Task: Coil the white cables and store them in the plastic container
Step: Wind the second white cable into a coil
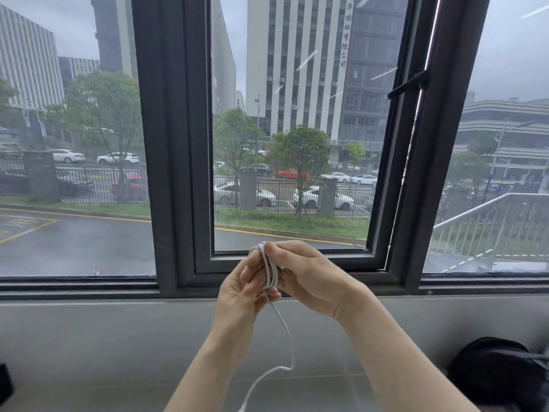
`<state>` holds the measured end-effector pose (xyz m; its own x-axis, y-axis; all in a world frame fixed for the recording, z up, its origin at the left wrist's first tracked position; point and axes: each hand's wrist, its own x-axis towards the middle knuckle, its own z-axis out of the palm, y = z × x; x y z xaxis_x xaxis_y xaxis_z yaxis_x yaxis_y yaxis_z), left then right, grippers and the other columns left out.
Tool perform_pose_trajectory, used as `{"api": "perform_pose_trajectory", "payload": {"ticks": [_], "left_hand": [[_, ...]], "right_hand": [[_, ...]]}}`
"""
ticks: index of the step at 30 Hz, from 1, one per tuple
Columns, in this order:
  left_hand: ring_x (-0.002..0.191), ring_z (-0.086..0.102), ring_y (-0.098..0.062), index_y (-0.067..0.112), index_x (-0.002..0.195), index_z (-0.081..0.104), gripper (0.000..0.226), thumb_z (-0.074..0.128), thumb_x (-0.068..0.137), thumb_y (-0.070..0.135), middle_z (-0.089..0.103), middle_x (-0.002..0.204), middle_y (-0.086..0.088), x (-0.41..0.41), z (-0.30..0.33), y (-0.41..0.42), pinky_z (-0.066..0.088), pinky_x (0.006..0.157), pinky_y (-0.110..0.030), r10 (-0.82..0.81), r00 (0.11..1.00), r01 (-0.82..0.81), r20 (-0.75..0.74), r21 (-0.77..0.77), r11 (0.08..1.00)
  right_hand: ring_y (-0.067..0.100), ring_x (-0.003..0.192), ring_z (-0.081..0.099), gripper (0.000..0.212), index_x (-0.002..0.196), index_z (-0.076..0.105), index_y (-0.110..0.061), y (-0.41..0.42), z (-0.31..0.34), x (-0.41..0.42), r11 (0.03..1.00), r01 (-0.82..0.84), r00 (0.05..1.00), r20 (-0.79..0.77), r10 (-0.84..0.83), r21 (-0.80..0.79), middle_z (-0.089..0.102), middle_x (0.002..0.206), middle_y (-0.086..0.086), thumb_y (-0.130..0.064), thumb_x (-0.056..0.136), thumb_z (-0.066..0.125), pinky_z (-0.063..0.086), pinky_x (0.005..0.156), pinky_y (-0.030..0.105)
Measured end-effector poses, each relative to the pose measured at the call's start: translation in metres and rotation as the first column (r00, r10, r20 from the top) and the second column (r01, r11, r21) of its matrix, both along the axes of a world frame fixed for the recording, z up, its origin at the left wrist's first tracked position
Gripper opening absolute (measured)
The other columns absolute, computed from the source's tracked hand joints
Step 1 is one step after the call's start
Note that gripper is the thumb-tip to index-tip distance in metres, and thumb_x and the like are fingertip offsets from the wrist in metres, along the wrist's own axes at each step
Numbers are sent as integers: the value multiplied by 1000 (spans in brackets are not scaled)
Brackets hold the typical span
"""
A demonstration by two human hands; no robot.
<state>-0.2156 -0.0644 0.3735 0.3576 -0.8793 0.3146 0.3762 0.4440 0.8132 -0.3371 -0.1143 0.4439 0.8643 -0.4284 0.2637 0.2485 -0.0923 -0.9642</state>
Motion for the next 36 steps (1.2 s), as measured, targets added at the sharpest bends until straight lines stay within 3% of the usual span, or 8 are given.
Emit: {"api": "perform_pose_trajectory", "payload": {"ticks": [3,7,10,14,18,23,27,36], "left_hand": [[54,58,-13,8,98,66,17,49,102,11,58,72,-8,-17,-7,3,58,60,-27,62,997,-66,49,80,995],[50,53,-14,20,115,54,14,48,104,15,57,77,-7,-35,-14,11,58,51,-32,77,981,-104,176,149,983],[50,56,-19,24,107,49,14,45,104,11,61,77,-7,-35,-21,18,60,54,-44,158,905,-210,394,93,973],[67,66,-14,28,91,69,38,41,100,5,68,86,6,-26,-15,32,59,68,-37,65,635,-125,770,20,992],[73,63,-6,33,101,61,15,53,96,22,65,96,15,-17,2,40,48,66,-18,152,346,-135,926,-112,985],[89,71,-12,38,112,43,17,50,100,28,71,99,21,1,26,39,57,74,-36,339,-25,-253,940,-334,908],[68,68,-15,37,100,48,25,69,89,28,72,86,16,20,48,33,48,57,-28,448,-362,-221,818,-542,811],[119,56,-23,37,96,66,15,75,87,28,64,111,14,32,61,19,34,111,-48,537,-471,-196,699,-677,710]], "right_hand": [[27,86,75,37,109,64,4,-3,1,0,998,51,994,90,-54,41,73,101,21,-21,109,37,59,80,31],[35,99,74,38,111,65,7,-11,1,0,983,177,966,181,-182,45,73,107,22,-19,109,37,58,95,39],[37,103,73,40,114,63,11,-18,-3,-3,966,258,952,165,-256,6,73,108,23,-19,110,36,57,97,40],[39,107,73,42,115,63,12,-27,-13,-8,931,349,936,81,-341,-110,73,113,26,-22,110,38,54,103,45],[36,107,74,43,114,64,10,-27,-16,-12,893,402,908,-37,-417,-203,71,116,29,-23,110,36,55,102,44],[33,86,59,76,109,58,18,-24,-17,-14,898,270,899,-243,-364,-347,62,98,38,-58,99,50,48,92,61],[42,107,71,62,115,66,10,-19,-20,-19,943,185,889,-362,-280,-277,70,112,34,-43,109,35,48,108,54],[53,115,62,81,122,55,22,-13,-13,-28,998,55,969,-240,-64,-44,60,123,44,-52,107,24,41,112,57]]}}
